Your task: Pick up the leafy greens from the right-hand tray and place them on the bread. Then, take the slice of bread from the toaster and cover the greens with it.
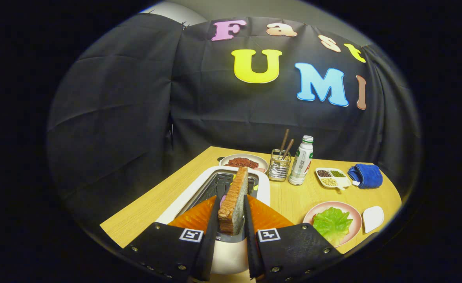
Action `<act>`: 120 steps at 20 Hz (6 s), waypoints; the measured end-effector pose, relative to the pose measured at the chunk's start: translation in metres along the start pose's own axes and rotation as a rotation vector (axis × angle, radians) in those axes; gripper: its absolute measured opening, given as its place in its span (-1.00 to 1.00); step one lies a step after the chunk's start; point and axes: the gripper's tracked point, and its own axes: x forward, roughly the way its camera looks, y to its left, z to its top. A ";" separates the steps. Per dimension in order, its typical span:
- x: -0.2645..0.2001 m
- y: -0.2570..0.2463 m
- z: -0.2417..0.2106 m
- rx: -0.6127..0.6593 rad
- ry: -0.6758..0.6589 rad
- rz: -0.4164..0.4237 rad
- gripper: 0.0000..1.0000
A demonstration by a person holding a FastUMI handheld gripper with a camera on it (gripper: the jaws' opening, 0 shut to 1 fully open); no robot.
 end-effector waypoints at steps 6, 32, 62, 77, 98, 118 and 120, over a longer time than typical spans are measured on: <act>0.001 0.001 -0.001 0.007 0.002 -0.005 -0.64; -0.053 -0.090 0.074 0.217 -0.212 -0.030 -0.81; -0.019 -0.255 -0.081 0.263 0.076 -0.303 -0.81; 0.015 -0.182 -0.113 0.187 0.133 -0.163 -0.28; 0.007 -0.227 -0.094 0.247 0.069 -0.236 0.24; -0.073 -0.407 0.019 0.144 -0.180 -0.295 0.23; -0.084 -0.433 0.024 0.123 -0.206 -0.307 0.23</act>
